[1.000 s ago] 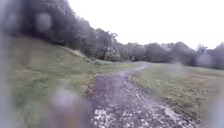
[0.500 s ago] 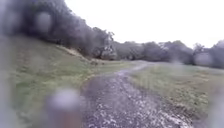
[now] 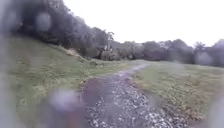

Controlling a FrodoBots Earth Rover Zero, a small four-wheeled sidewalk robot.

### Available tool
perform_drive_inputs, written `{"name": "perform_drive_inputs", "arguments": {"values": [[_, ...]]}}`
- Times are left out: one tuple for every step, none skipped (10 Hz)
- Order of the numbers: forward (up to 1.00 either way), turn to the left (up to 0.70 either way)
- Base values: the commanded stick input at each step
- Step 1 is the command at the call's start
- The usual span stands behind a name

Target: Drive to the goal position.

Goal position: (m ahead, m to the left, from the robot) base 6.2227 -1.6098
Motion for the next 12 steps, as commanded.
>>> {"name": "perform_drive_inputs", "arguments": {"values": [[0.85, 0.0], [0.85, 0.0], [0.85, 0.0], [0.85, 0.0], [0.85, 0.0], [0.85, 0.0], [0.85, 0.0], [0.85, 0.0], [0.85, 0.0], [0.85, 0.0], [0.85, 0.0], [0.85, 0.0]]}}
